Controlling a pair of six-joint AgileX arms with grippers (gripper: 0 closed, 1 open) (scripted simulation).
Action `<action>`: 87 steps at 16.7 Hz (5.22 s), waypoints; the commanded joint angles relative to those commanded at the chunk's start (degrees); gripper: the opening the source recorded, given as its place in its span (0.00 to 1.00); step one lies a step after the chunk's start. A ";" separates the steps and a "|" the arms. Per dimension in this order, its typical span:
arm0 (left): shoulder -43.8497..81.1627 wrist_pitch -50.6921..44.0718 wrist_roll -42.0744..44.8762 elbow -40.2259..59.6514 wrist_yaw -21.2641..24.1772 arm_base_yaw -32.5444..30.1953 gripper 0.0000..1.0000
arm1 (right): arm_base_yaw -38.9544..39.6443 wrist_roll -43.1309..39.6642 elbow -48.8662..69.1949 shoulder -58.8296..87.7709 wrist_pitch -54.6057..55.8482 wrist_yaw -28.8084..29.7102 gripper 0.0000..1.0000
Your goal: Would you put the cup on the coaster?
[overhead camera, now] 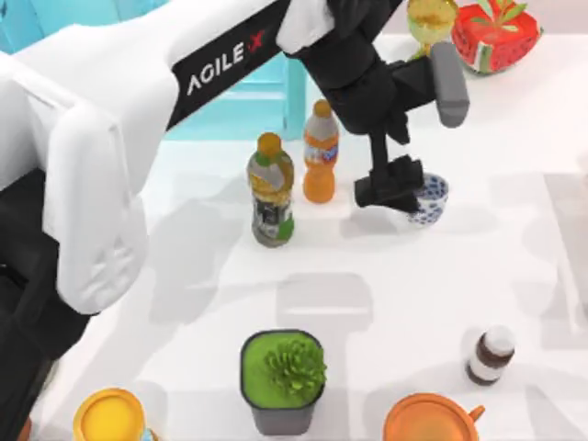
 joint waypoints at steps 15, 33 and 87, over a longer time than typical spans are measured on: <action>0.02 -4.10 -1.50 5.77 -1.12 -1.37 1.00 | 0.00 0.00 0.00 0.00 0.00 0.00 1.00; 10.29 12.94 -3.92 0.07 -1.79 -3.74 1.00 | 0.00 0.00 0.00 0.00 0.00 0.00 1.00; -78.76 28.67 -45.32 -96.61 -18.11 43.40 0.00 | 0.00 0.00 0.00 0.00 0.00 0.00 1.00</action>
